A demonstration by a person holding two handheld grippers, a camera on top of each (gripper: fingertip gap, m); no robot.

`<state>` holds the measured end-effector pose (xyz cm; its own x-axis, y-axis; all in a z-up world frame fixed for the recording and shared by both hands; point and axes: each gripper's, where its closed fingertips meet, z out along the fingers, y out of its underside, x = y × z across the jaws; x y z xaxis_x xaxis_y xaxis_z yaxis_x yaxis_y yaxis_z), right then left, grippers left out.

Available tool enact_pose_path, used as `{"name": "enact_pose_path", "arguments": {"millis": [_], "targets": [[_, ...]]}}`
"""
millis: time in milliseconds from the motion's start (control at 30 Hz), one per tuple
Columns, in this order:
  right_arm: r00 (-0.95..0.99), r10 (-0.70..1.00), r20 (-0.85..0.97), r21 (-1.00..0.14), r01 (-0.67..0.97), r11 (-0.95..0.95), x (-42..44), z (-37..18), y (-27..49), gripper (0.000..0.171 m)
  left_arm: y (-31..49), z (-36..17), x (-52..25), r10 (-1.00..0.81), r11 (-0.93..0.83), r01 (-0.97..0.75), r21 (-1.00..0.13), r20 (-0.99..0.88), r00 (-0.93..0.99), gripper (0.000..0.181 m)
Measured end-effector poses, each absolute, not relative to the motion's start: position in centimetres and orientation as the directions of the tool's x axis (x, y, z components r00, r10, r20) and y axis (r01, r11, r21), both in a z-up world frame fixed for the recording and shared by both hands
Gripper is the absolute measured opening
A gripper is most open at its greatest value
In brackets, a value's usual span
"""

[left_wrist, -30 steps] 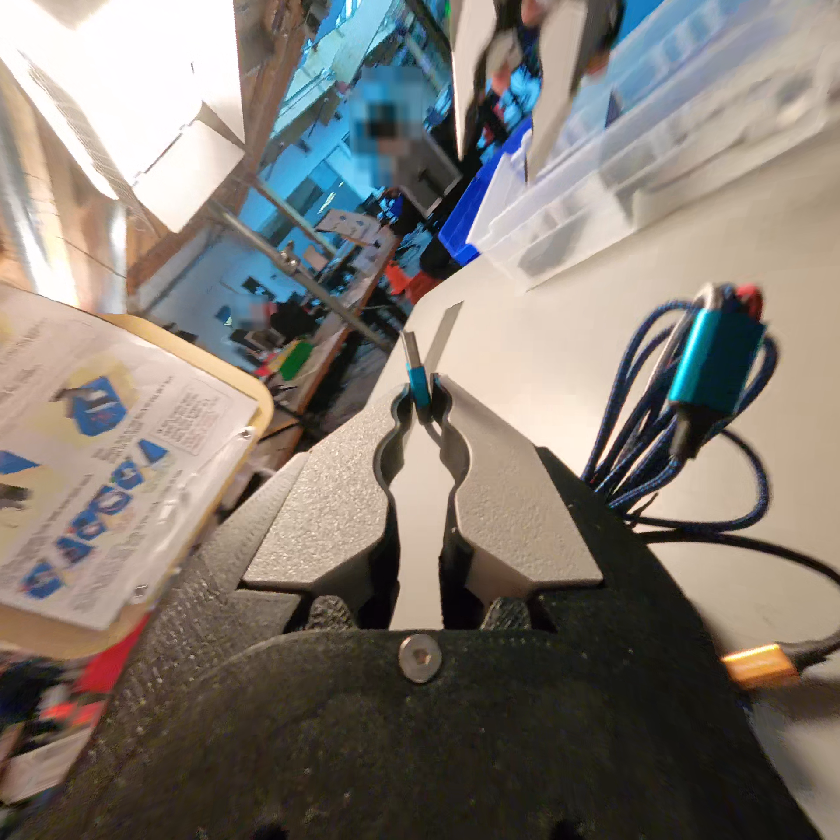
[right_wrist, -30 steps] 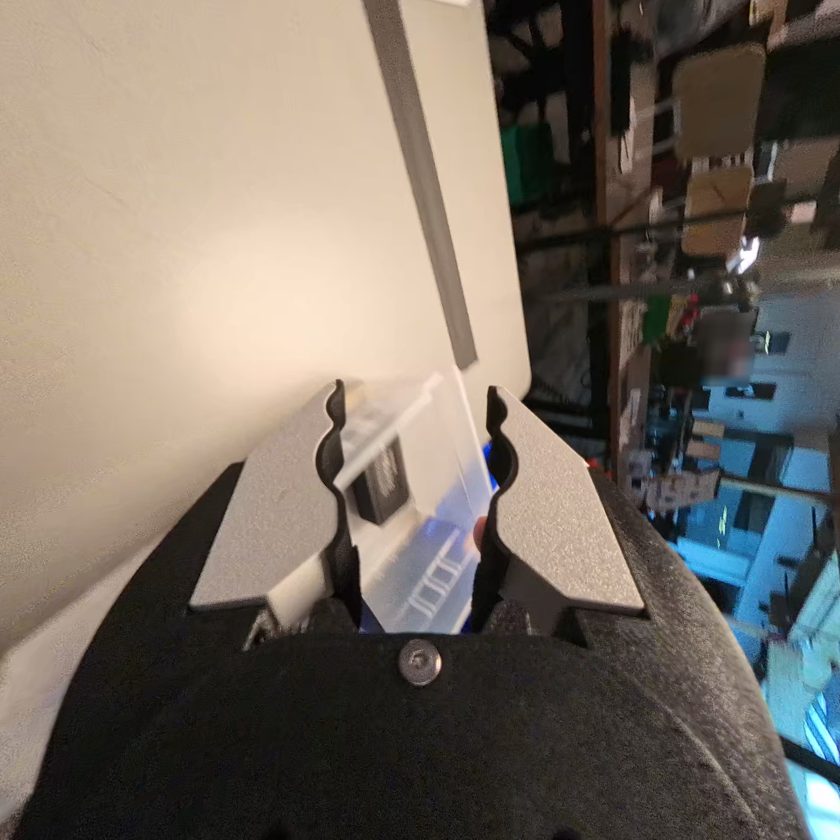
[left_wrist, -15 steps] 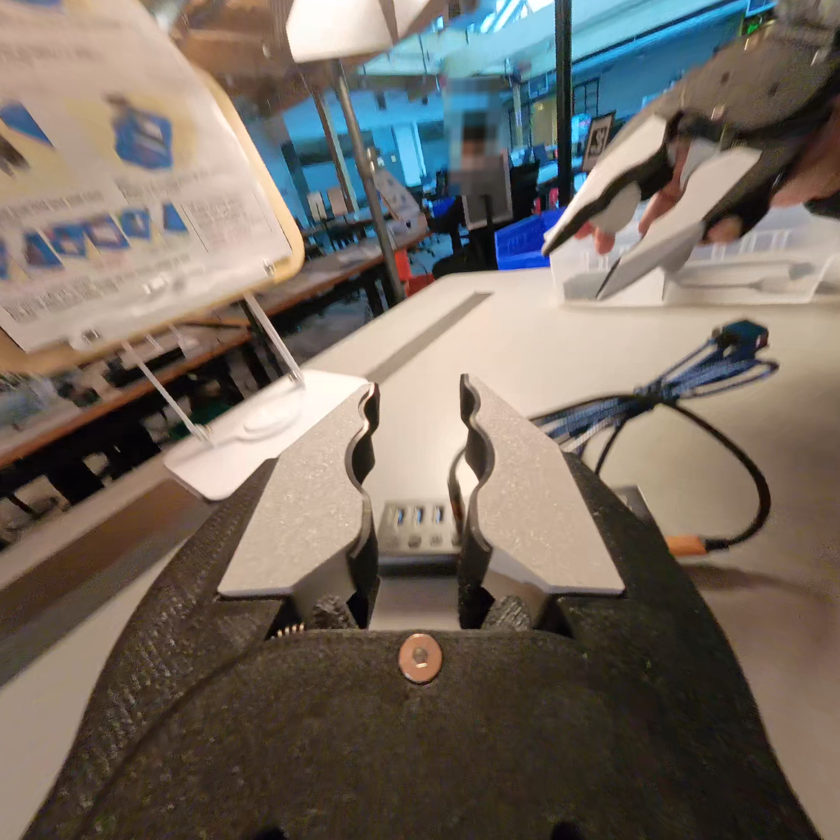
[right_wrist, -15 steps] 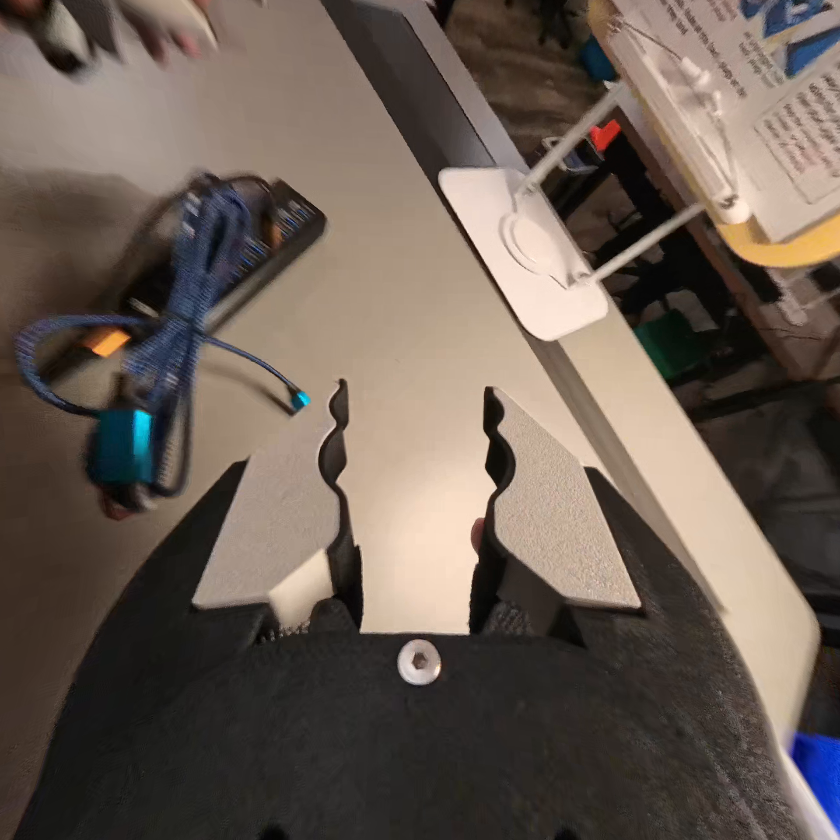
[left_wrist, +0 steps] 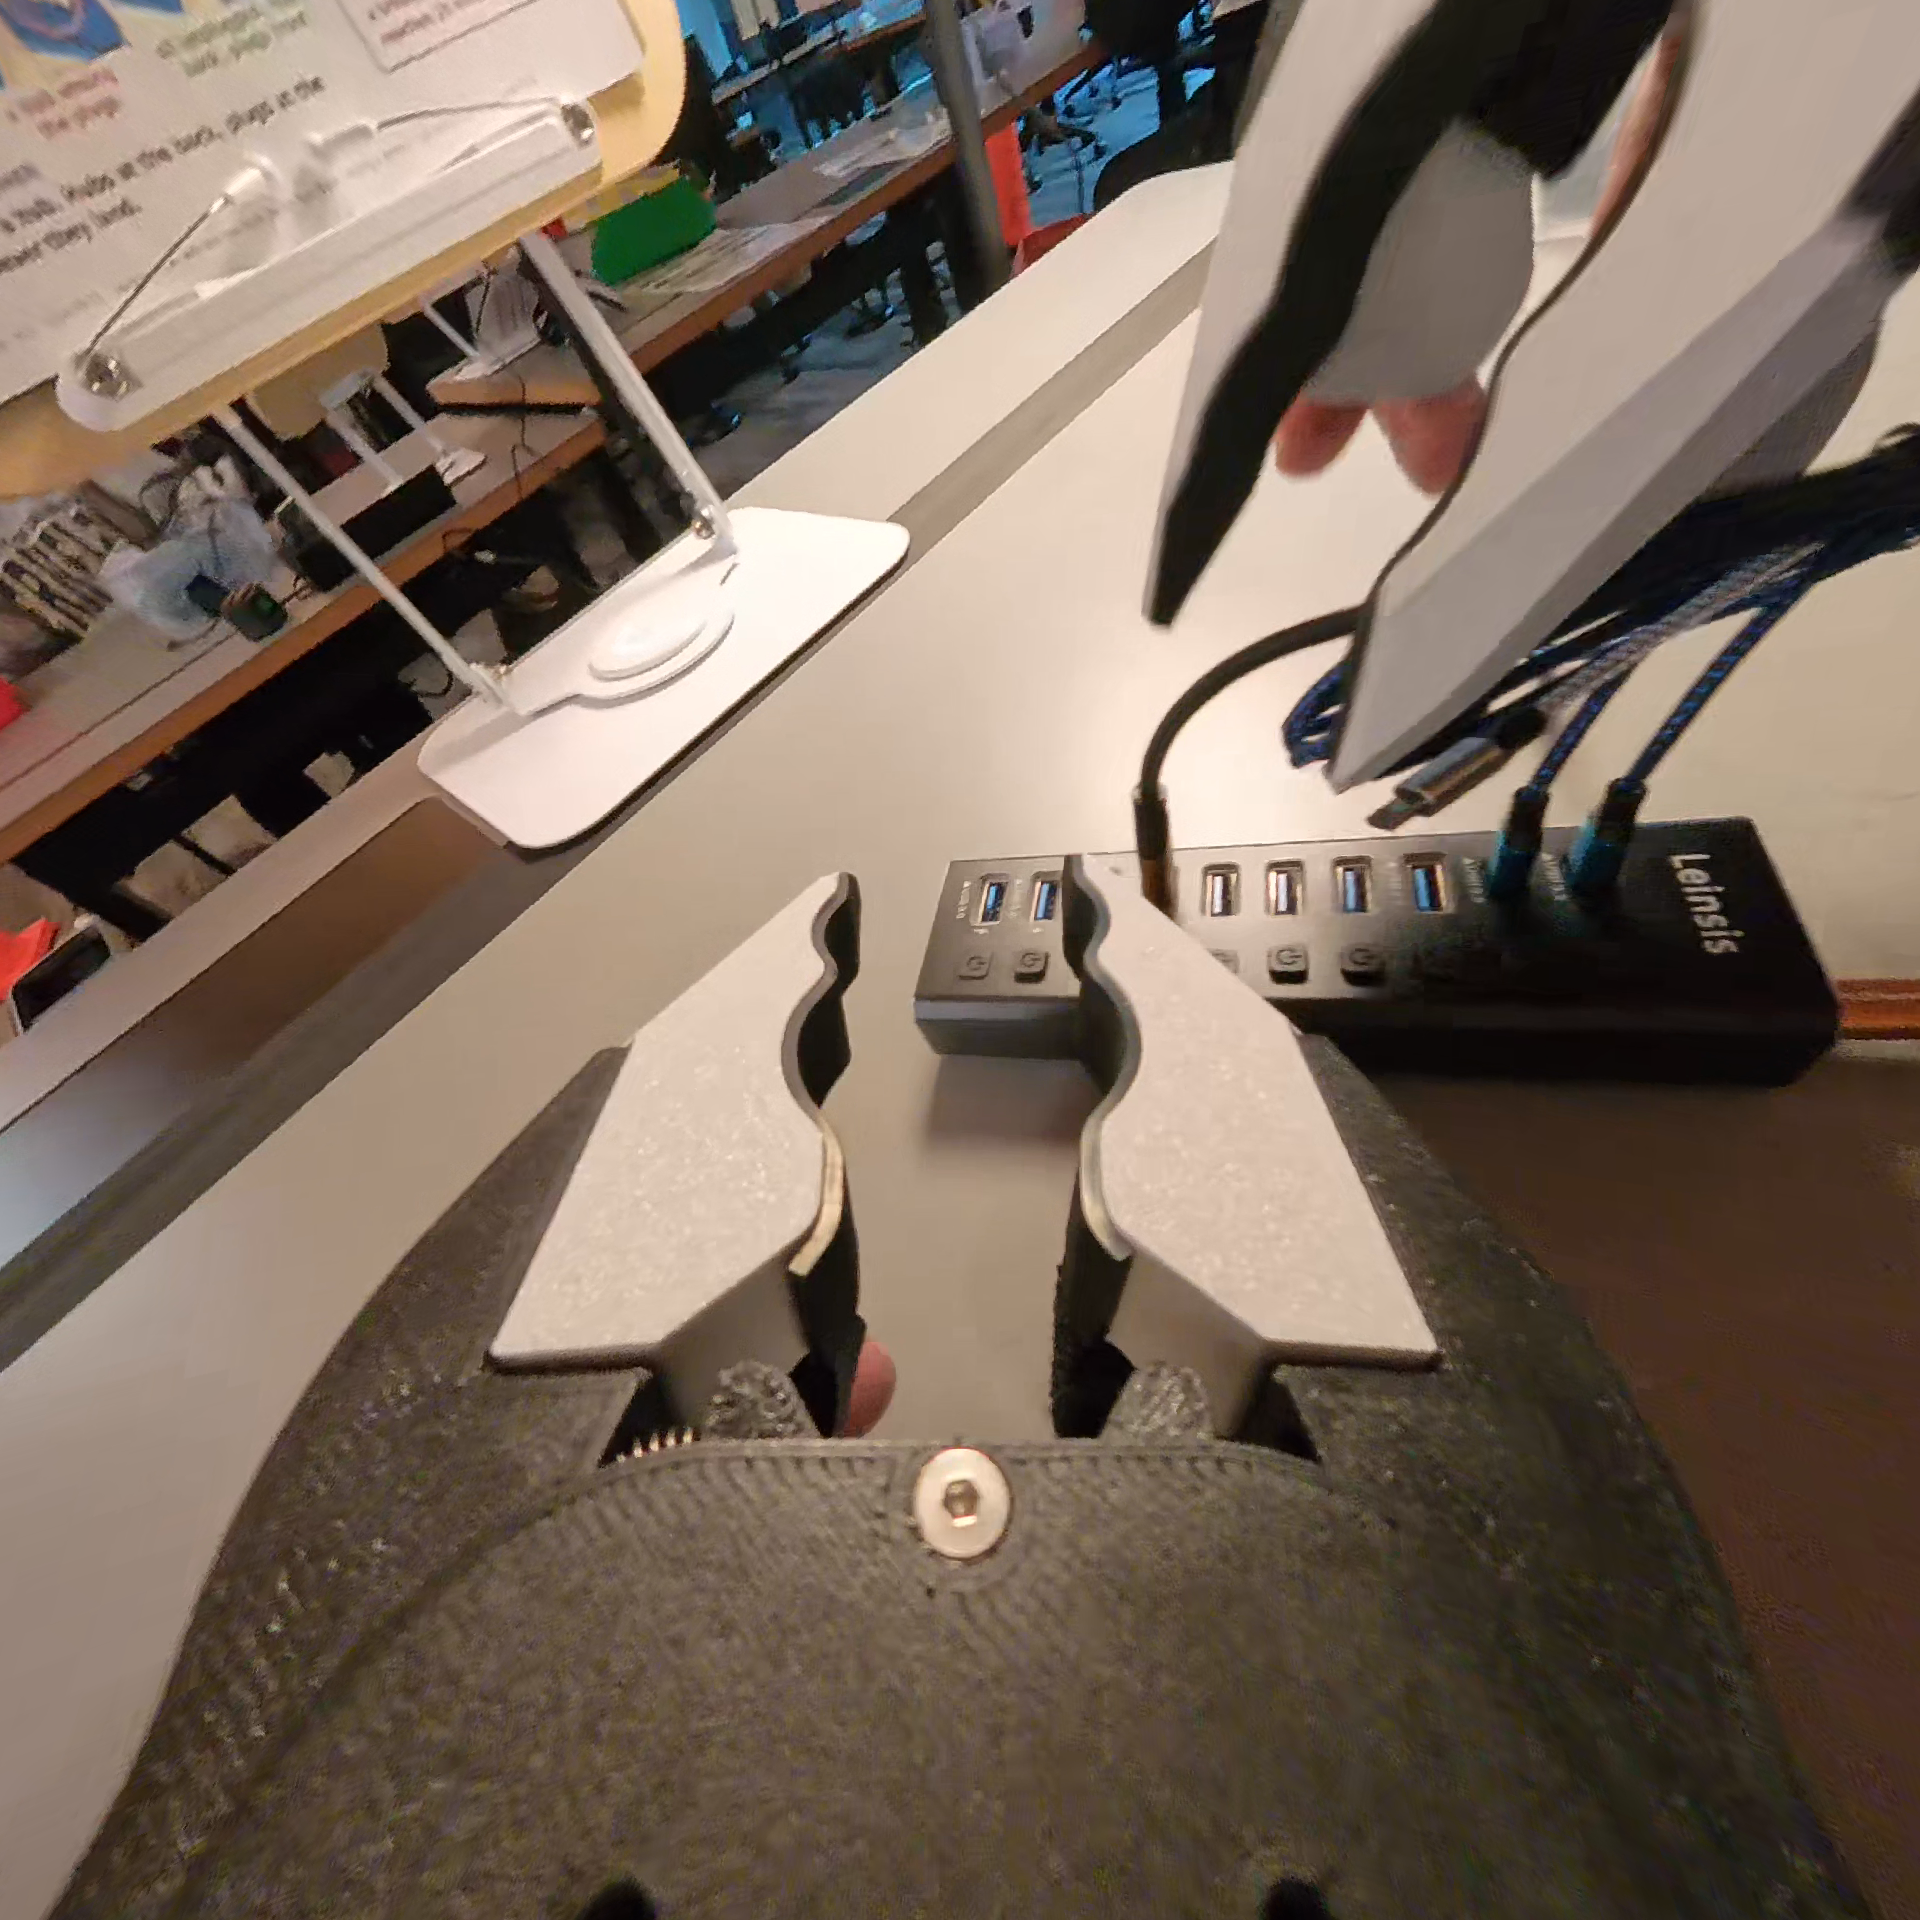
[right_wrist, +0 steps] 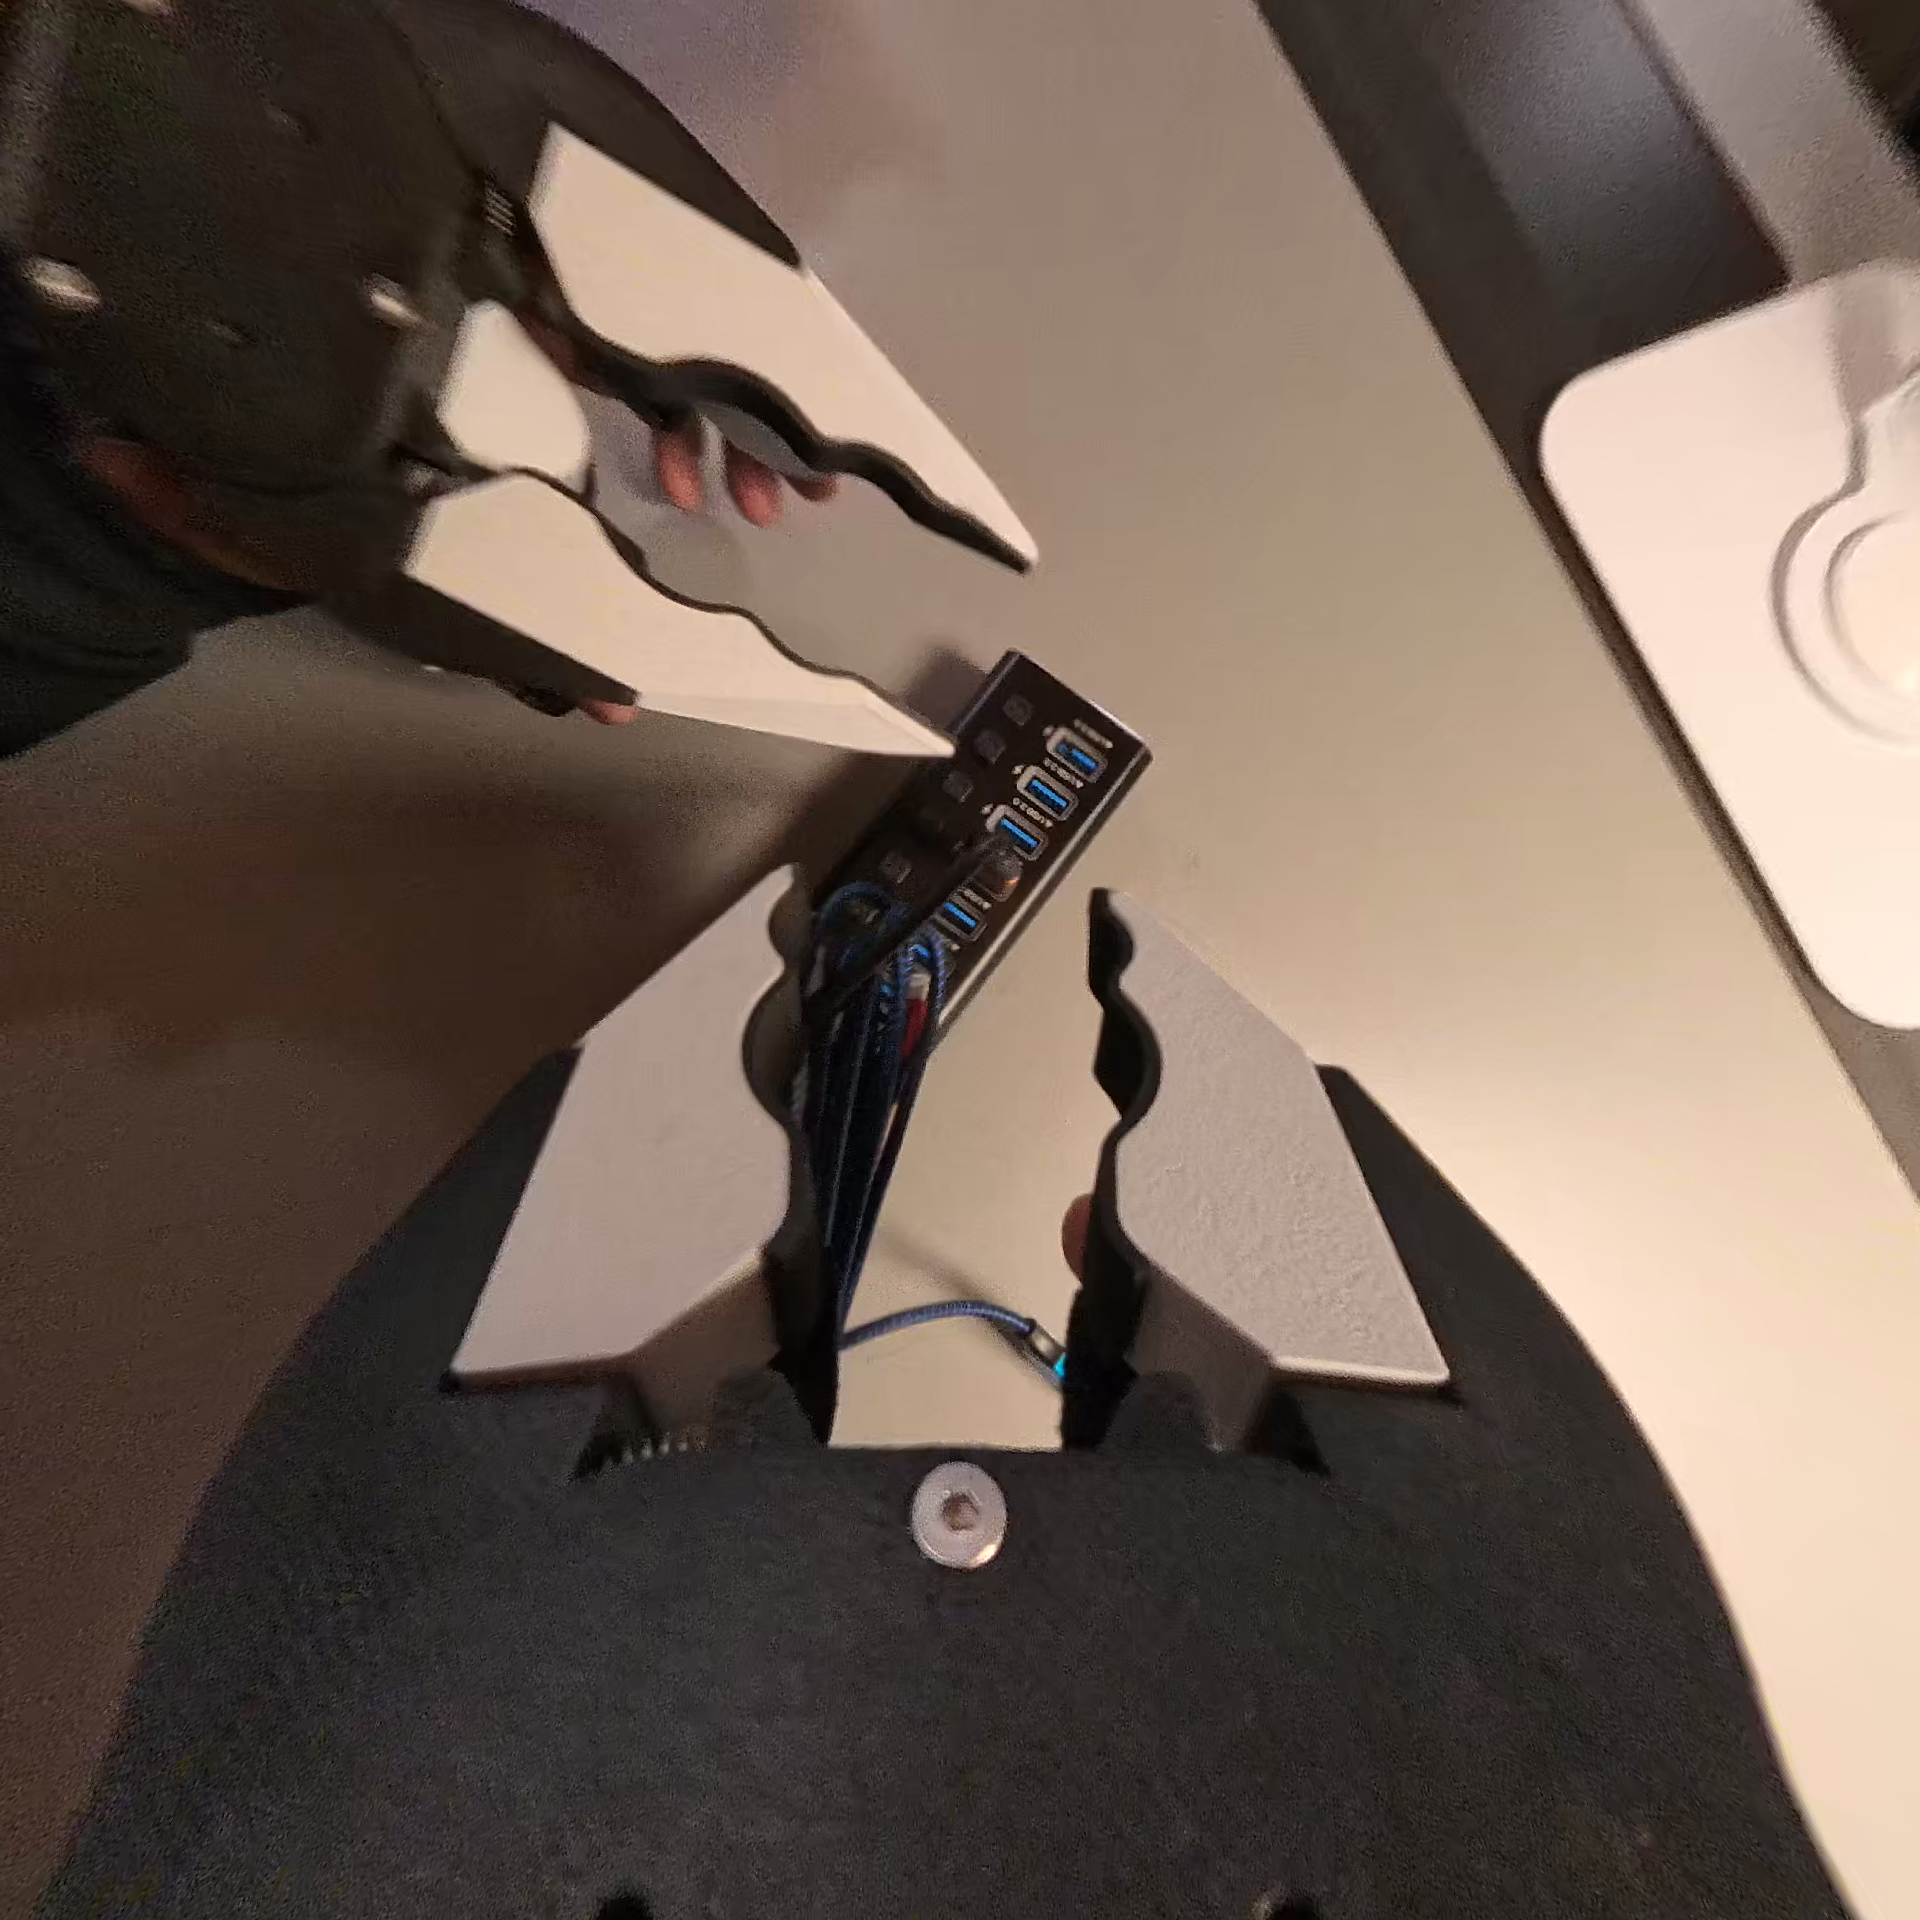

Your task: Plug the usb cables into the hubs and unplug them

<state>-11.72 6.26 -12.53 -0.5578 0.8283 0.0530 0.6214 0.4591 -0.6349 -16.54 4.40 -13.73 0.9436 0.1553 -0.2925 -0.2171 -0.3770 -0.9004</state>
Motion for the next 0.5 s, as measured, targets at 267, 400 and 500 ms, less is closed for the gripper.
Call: {"name": "enact_pose_path", "arguments": {"millis": [267, 400, 500], "targets": [[-0.571, 0.808, 0.148, -0.593, 0.602, 0.535, -12.7, -14.2, 6.2, 0.002, 3.2, -14.2, -18.8, 0.281, -0.389, 0.003, -0.921, -0.116, 0.953, 0.042], [-0.51, 0.798, 0.322, -0.669, 0.473, 0.573, -12.9, -12.1, 7.4, 0.0, 3.0, -14.4, -19.1, 0.327, -0.326, 0.223, -0.919, 0.112, 0.938, 0.047], [-0.443, 0.791, 0.422, -0.713, 0.377, 0.592, -12.7, -9.7, 8.3, 0.0, 3.6, -13.3, -18.3, 0.266, -0.184, 0.441, -0.878, 0.388, 0.883, 0.059]]}}
